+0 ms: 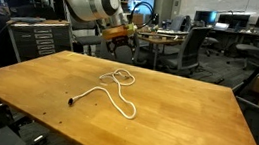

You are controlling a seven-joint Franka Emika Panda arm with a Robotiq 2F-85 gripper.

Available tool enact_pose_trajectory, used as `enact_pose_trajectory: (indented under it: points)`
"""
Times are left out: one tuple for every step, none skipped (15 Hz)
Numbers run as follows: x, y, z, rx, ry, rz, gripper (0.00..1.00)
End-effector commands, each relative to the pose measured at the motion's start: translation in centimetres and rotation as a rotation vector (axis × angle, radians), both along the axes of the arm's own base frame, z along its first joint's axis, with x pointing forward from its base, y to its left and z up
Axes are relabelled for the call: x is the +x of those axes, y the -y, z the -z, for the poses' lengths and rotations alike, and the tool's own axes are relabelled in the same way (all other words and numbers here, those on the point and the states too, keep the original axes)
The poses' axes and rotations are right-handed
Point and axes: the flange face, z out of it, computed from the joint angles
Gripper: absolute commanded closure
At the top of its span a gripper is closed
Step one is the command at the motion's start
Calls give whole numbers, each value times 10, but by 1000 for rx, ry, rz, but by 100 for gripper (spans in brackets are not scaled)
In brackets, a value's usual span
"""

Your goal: Tie a knot using the white rope

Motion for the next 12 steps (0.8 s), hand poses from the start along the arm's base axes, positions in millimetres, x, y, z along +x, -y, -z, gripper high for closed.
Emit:
enact_pose_trajectory:
  points:
    - [-18, 48, -5, -15, -58, 71, 0]
    - [-21, 61, 1, -12, -79, 95, 0]
    - [-24, 71, 7, -5, -97, 112, 0]
    - [-26, 81, 15, 2, -110, 132, 0]
    - [-28, 89, 21, -2, -114, 151, 0]
    - [-30, 98, 29, -11, -106, 170, 0]
    - [-30, 103, 36, 5, -110, 184, 0]
    - [-30, 107, 45, 24, -112, 198, 1]
    - [-30, 108, 52, 40, -116, 212, 3]
    - [-28, 108, 60, 56, -118, 224, 3]
    - [-27, 107, 66, 68, -118, 235, 5]
    - [-25, 106, 72, 79, -115, 241, 7]
